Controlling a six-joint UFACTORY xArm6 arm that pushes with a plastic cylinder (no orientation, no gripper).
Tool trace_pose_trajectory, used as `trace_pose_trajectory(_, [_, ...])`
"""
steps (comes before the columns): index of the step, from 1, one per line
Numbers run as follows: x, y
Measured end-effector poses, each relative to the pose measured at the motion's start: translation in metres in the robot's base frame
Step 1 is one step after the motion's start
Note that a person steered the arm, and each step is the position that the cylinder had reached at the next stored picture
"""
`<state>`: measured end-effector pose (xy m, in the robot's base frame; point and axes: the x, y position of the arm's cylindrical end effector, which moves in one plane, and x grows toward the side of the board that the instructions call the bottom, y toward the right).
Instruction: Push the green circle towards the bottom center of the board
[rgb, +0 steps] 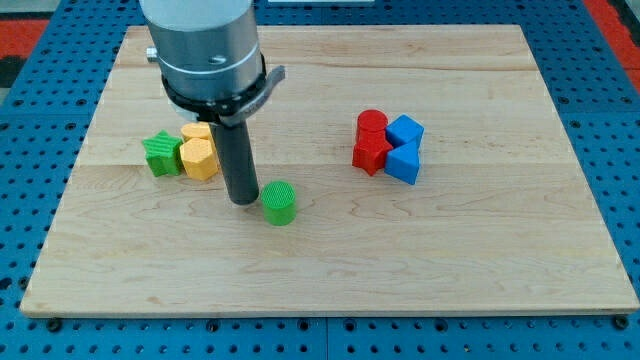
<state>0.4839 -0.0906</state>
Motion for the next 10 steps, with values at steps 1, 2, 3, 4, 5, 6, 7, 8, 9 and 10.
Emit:
trace_pose_trajectory(1, [-0.004,0.014])
trace_pose_trajectory(2, [0.031,0.051])
trace_pose_trajectory(3, [0.044,0.065])
trace_pose_trajectory(4, [0.037,0.062])
trace_pose_trajectory(5, [0.037,0.062])
trace_pose_trajectory(6, [0.037,0.057])
trace_pose_trajectory(7, [0.038,0.019])
trace_pose_trajectory(8, [0.054,0.015])
trace_pose_trajectory(9, [0.087,0.024])
trace_pose_trajectory(10, [0.084,0.055])
